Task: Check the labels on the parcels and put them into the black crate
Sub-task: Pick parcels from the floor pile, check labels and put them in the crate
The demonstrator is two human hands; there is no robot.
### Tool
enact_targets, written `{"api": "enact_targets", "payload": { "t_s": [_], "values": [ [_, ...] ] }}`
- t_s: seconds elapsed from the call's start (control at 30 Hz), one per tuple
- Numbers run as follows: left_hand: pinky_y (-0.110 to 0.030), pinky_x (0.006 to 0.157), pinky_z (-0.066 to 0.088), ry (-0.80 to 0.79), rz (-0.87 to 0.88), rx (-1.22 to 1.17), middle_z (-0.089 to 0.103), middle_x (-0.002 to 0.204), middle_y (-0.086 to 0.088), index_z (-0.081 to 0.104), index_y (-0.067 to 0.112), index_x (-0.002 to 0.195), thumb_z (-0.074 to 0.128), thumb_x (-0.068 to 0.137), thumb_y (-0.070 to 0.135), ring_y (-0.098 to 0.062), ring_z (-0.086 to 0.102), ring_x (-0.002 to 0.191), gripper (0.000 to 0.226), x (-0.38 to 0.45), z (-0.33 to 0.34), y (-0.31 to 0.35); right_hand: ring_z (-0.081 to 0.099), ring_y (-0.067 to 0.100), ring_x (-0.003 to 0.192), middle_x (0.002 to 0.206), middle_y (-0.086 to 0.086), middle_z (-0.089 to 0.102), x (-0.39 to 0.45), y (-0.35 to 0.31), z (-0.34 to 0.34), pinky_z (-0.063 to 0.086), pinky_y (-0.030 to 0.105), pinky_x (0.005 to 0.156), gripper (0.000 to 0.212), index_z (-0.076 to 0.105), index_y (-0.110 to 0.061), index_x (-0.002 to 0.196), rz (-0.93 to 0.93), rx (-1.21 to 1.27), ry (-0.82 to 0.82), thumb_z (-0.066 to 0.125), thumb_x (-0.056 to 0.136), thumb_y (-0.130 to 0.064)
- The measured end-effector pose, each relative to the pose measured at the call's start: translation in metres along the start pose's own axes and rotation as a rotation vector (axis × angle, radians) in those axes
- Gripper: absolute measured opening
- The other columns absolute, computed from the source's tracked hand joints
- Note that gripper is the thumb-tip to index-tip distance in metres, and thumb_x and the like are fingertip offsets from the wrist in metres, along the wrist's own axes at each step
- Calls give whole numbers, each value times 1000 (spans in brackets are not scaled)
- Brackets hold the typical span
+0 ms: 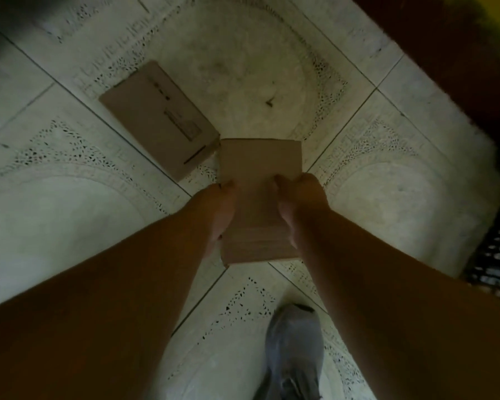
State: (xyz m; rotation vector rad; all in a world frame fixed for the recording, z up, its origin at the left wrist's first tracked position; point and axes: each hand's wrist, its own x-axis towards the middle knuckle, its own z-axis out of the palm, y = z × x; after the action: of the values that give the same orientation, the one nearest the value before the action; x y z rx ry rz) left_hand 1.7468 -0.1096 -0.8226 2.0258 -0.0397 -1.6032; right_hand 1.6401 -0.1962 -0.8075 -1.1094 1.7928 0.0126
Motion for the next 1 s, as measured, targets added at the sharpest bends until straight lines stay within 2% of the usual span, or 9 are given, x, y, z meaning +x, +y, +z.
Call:
{"api": "enact_targets", "payload": {
  "t_s": [0.07, 0.17, 0.27, 0.4, 0.5, 0.67, 0.8, 0.9, 1.0],
  "values": [
    [-52, 91, 52, 38, -19, -222, 66, 119, -10, 61, 20, 125, 35, 93, 67, -35, 65, 104, 63, -23, -6, 15, 58, 23, 88, 108, 4, 60, -20, -20, -16, 54, 46, 84, 41, 50, -19, 118, -56, 105, 90, 47, 97, -54],
    [-51, 92, 50, 75, -4, -521, 70, 109, -6, 64, 23, 102, 32, 97, 64, -29, 66, 101, 52, -93, -30, 60, 61, 26, 95, 104, 2, 63, -80, -71, -61, 52, 51, 90, 60, 60, -27, 106, -26, 357, 96, 29, 90, -76],
    [-56, 93, 47, 32, 96, -625, 70, 110, -5, 62, 25, 106, 33, 92, 71, -32, 65, 105, 56, -181, -72, 118, 60, 20, 89, 93, -4, 64, -164, -133, -116, 51, 42, 81, 49, 55, -32, 83, -10, 635, -22, 37, 90, -76],
    [-62, 86, 51, -159, 247, -785, 72, 116, -10, 62, 26, 123, 38, 88, 75, -35, 71, 101, 66, -321, -144, 196, 70, 21, 96, 96, 4, 77, -293, -214, -196, 52, 45, 89, 62, 69, -18, 100, -206, 629, -227, 43, 88, -74],
    [-42, 84, 55, -239, 387, -747, 69, 123, -3, 61, 27, 128, 34, 94, 68, -21, 70, 102, 60, -434, -180, 239, 69, 24, 106, 104, 3, 77, -394, -263, -245, 48, 57, 100, 72, 69, -18, 110, -289, 564, -267, 53, 74, -78],
    [-25, 74, 57, -159, 531, -624, 76, 78, 8, 77, 25, 80, 32, 98, 53, -8, 71, 80, 56, -621, -223, 281, 69, 18, 104, 102, -4, 76, -564, -317, -306, 53, 52, 94, 66, 74, -23, 105, -482, 489, -279, 58, 73, -79],
    [-30, 71, 53, -45, 582, -629, 69, 100, 4, 58, 27, 115, 44, 92, 63, -9, 67, 81, 45, -697, -243, 273, 66, 26, 116, 118, 7, 73, -628, -329, -328, 48, 53, 103, 72, 69, -17, 120, -519, 599, -370, 76, 67, -64],
    [-32, 73, 57, -130, 654, -560, 73, 103, 3, 63, 28, 111, 28, 98, 60, -12, 72, 81, 48, -735, -254, 270, 65, 29, 114, 117, 13, 72, -655, -331, -337, 53, 44, 92, 57, 67, -10, 121, -546, 655, -409, 73, 74, -43],
    [-42, 84, 59, -230, 700, -610, 74, 113, -2, 68, 32, 114, 25, 93, 69, -24, 71, 103, 61, -770, -266, 265, 69, 28, 105, 111, 14, 74, -679, -332, -344, 55, 38, 85, 37, 67, -9, 120, -620, 597, -448, 71, 85, -20]
  ]
}}
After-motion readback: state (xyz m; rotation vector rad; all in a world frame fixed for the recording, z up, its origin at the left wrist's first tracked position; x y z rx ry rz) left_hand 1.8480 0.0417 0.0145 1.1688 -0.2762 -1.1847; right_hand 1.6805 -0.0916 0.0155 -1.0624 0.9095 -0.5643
